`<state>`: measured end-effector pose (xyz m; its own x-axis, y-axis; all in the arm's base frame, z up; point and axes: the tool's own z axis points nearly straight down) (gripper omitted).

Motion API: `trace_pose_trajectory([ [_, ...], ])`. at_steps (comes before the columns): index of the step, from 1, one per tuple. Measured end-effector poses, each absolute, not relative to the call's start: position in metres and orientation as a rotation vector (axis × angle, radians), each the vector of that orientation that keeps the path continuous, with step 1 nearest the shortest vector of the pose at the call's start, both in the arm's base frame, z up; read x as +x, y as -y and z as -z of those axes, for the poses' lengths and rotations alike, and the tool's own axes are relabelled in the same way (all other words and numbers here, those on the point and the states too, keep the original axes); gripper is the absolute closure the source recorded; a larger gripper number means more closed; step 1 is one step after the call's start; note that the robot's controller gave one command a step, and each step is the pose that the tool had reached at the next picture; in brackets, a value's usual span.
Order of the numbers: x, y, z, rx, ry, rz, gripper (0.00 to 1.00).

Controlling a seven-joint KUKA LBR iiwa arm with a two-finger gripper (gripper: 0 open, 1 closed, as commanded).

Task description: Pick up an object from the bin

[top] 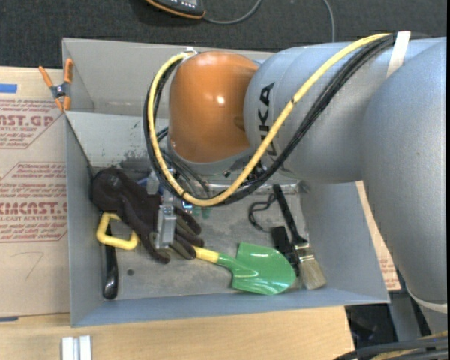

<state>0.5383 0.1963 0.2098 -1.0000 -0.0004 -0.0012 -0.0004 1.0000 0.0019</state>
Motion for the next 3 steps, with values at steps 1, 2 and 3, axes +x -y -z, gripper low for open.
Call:
trace_pose_trajectory([
  [1, 0.538, -0.196, -0.210, -0.001, -3.140, -0.003, 0.00],
  [2, 0.545, -0.188, -0.186, 0.036, -3.141, -0.004, 0.00],
  [3, 0.575, -0.181, -0.179, 0.091, -3.134, -0.008, 0.00],
])
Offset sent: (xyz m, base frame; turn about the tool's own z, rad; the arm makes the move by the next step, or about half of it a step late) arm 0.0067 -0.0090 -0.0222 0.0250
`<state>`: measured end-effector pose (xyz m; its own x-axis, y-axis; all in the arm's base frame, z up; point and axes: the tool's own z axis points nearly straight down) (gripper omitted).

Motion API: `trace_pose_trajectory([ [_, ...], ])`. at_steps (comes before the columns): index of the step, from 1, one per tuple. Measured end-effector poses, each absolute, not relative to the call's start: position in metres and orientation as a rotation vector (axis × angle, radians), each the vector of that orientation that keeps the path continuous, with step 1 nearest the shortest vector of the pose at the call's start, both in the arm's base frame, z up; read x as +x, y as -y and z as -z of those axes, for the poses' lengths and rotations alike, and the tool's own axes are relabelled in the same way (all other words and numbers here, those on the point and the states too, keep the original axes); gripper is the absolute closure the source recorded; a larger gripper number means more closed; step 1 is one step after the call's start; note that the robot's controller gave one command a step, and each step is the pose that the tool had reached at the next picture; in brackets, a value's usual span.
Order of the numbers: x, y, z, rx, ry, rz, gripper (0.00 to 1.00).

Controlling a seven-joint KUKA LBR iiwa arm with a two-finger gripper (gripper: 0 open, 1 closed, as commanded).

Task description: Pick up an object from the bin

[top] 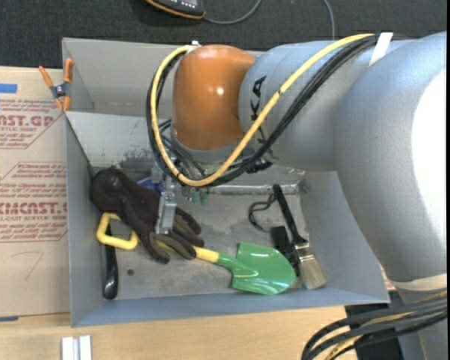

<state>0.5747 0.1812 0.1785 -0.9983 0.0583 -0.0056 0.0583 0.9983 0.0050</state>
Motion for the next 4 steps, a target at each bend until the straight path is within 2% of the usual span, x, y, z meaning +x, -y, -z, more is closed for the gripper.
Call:
trace_pose_trajectory([
  [1, 0.573, -0.181, -0.176, 0.104, -3.133, -0.010, 0.00],
  [2, 0.530, -0.213, -0.225, -0.418, -3.103, -0.008, 0.00],
  [3, 0.543, -0.216, -0.207, -0.290, -3.109, -0.015, 0.00],
  [4, 0.555, -0.221, -0.205, -0.140, -3.122, -0.015, 0.00],
])
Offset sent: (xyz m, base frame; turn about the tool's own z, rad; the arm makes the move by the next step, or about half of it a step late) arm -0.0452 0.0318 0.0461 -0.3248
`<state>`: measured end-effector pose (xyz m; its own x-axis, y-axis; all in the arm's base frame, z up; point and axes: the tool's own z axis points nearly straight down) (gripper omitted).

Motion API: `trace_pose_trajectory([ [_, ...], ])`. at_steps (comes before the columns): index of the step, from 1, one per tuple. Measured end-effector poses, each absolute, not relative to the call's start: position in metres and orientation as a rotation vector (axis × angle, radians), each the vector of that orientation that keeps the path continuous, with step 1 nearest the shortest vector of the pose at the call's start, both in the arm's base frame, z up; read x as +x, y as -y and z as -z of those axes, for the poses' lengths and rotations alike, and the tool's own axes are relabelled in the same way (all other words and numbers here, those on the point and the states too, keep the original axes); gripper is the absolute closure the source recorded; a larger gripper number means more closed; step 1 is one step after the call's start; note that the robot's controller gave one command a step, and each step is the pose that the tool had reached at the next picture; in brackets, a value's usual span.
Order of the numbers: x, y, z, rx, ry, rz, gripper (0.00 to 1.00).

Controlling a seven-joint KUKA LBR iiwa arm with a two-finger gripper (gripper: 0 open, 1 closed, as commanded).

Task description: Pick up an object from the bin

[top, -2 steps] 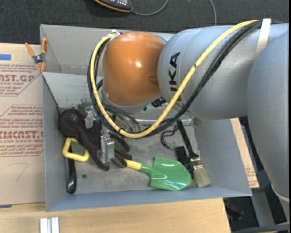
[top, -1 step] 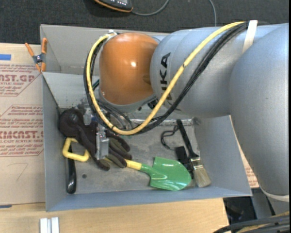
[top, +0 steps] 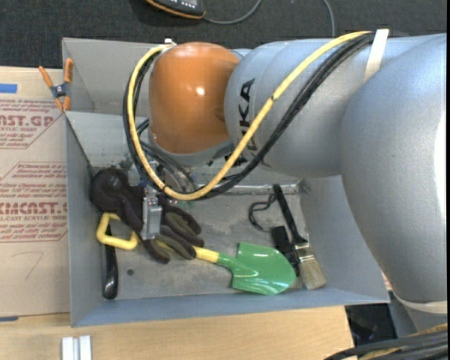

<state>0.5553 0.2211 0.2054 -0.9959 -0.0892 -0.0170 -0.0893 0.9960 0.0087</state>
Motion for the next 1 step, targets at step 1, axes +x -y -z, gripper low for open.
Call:
trace_pose_trajectory([
  [1, 0.5767, -0.2049, -0.1702, -0.022, -3.131, -0.015, 0.00],
])
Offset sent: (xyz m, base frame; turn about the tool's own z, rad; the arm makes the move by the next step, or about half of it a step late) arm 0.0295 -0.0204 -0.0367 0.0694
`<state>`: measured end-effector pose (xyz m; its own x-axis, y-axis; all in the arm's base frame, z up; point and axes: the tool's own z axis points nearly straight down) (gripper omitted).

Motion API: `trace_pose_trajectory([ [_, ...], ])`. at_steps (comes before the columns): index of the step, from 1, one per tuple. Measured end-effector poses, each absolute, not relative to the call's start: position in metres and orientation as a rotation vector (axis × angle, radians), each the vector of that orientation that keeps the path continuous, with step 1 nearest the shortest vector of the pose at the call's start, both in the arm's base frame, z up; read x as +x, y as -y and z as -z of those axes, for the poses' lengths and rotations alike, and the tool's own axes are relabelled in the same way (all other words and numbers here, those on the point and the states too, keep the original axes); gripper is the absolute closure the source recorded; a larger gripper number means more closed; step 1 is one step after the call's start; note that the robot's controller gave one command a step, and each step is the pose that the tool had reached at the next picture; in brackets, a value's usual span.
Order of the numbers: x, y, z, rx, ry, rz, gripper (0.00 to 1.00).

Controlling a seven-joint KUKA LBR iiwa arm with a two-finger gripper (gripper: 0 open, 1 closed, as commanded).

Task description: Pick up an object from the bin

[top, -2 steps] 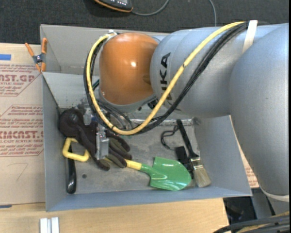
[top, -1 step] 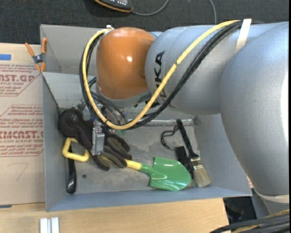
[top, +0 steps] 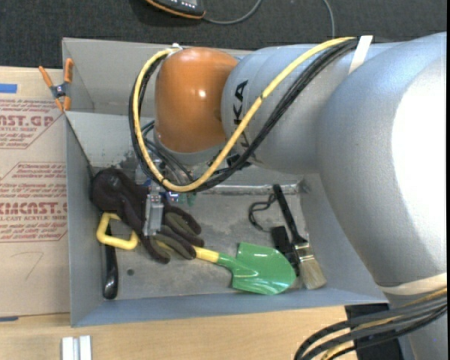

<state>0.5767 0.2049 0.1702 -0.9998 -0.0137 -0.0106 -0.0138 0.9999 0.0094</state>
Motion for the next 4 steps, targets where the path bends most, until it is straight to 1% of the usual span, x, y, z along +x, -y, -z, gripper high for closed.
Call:
trace_pose_trajectory([
  [1, 0.585, -0.202, -0.169, -0.033, -3.118, -0.022, 0.00],
  [2, 0.571, -0.189, -0.130, 0.013, -3.130, -0.017, 0.00],
  [3, 0.562, -0.194, -0.108, -0.575, -3.059, -0.016, 0.00],
  [4, 0.570, -0.195, -0.216, -0.108, -3.122, -0.019, 0.00],
])
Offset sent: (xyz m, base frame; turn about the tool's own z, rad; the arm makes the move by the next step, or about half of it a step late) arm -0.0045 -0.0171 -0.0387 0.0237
